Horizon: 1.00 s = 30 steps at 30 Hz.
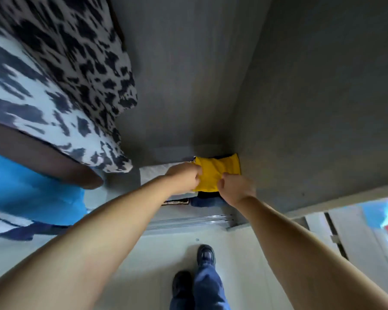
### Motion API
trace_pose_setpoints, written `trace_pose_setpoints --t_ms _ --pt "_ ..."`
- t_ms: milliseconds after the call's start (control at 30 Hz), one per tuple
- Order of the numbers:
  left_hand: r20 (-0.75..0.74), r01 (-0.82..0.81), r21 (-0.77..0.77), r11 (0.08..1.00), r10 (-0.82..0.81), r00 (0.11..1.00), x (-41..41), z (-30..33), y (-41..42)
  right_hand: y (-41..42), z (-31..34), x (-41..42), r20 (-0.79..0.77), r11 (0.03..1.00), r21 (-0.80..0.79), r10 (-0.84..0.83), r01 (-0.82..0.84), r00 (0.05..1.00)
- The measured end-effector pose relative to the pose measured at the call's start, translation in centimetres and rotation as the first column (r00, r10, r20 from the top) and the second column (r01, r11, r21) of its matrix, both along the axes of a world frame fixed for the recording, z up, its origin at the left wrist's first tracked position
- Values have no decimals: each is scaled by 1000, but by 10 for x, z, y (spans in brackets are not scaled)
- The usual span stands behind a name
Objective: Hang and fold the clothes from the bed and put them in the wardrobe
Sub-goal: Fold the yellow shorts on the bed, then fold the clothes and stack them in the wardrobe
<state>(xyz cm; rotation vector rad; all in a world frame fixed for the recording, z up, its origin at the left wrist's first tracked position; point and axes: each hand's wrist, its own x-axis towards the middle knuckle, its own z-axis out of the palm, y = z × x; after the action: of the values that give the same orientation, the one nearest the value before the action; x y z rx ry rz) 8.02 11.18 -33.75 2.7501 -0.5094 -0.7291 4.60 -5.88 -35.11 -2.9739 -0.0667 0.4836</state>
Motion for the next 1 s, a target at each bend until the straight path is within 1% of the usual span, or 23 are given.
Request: trace_pose_setpoints --t_ms 67,133,233,333,433,533,667,800,900,1000 --pt "-94 91 -15 996 -92 991 -21 25 -1 0 18 -31 -35 999 32 -33 34 999" --pt "-160 173 -19 985 -173 972 -40 42 -11 -6 31 -59 -30 998 34 -59 60 998" --pt "-201 255 -82 963 -267 943 -70 54 -42 -29 48 -101 -28 995 -2 -100 100 995" --pt "-236 331 -118 936 -350 906 -104 57 -88 -68 63 -144 -22 988 -43 -150 149 988" --pt "-246 451 -117 885 -466 850 -136 64 -144 -121 78 -194 -5 954 -53 -295 294 956" --pt "-230 554 -118 824 -565 792 -166 80 -210 -181 92 -251 14 887 -65 -457 457 889" --pt "-126 693 -109 713 -701 702 -209 115 -307 -264 113 -331 45 776 -66 -626 627 779" --pt "-31 796 -57 603 -798 602 -262 144 -413 -348 135 -418 79 669 -74 -736 740 673" --pt "-20 831 -77 550 -834 551 -320 159 -489 -408 149 -492 100 576 -44 -811 816 577" --pt "-3 863 -124 489 -870 492 -383 167 -554 -463 155 -563 95 474 -67 -873 878 478"
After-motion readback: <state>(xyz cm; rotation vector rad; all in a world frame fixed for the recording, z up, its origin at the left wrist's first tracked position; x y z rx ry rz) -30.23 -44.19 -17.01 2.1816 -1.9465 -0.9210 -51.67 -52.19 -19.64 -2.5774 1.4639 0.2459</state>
